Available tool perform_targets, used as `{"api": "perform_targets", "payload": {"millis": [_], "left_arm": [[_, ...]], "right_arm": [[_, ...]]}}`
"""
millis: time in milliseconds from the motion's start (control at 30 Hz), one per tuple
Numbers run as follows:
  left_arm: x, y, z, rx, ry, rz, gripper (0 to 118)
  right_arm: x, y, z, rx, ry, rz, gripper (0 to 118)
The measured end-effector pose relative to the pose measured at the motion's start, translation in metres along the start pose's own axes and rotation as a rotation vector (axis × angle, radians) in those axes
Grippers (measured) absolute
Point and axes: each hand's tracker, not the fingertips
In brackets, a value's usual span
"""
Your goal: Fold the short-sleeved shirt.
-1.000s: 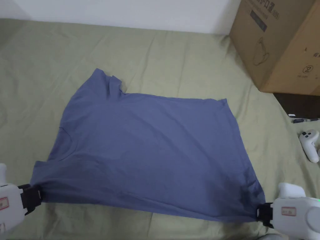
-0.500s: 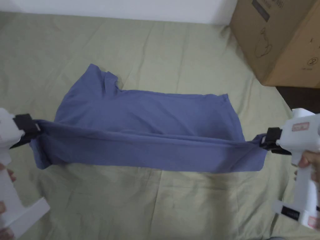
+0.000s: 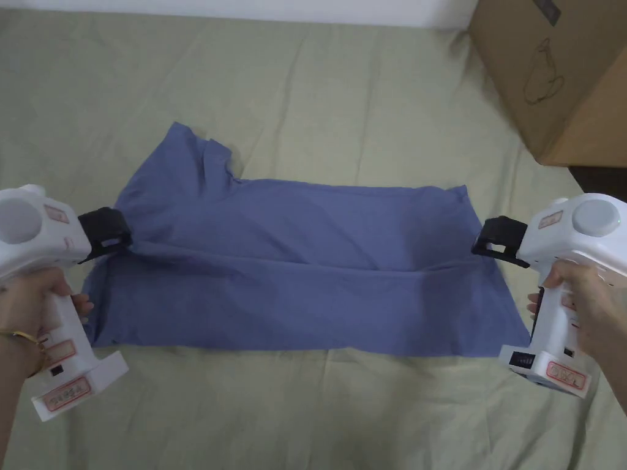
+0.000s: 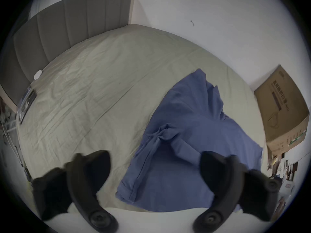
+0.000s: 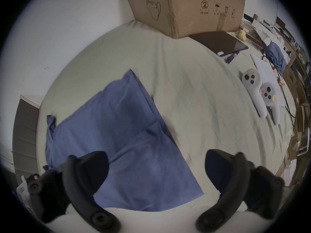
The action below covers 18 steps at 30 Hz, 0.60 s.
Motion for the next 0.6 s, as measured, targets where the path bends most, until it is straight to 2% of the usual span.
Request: {"api": "perform_targets", "payload": {"millis": [67, 133, 300, 400, 500, 567, 600], "left_arm": [[0.0, 0.002, 0.016, 0.062, -0.047, -0.011, 111], [0.003, 0.002, 0.043, 0.14, -0.07, -0.078, 111], [0.017, -0.023, 0.12, 0.434, -0.018, -0.308, 111], [0.027, -0.053, 0.157, 0.592, 0.038, -0.476, 111], [0.032, -0.084, 0.179, 0.669, 0.046, -0.559, 110], [0.028, -0.097, 0.184, 0.676, 0.024, -0.567, 103], [0.027, -0.104, 0.187, 0.674, 0.017, -0.567, 88]], "right_arm": [[0.004, -0.001, 0.02, 0.07, 0.027, 0.02, 115], [0.007, -0.009, 0.046, 0.147, 0.066, 0.072, 115], [0.006, -0.056, 0.122, 0.474, 0.106, 0.235, 115], [0.006, -0.093, 0.161, 0.641, 0.13, 0.303, 115], [0.005, -0.124, 0.186, 0.75, 0.124, 0.352, 115], [0.002, -0.143, 0.201, 0.785, 0.141, 0.361, 115], [0.002, -0.152, 0.206, 0.797, 0.155, 0.362, 113]]}}
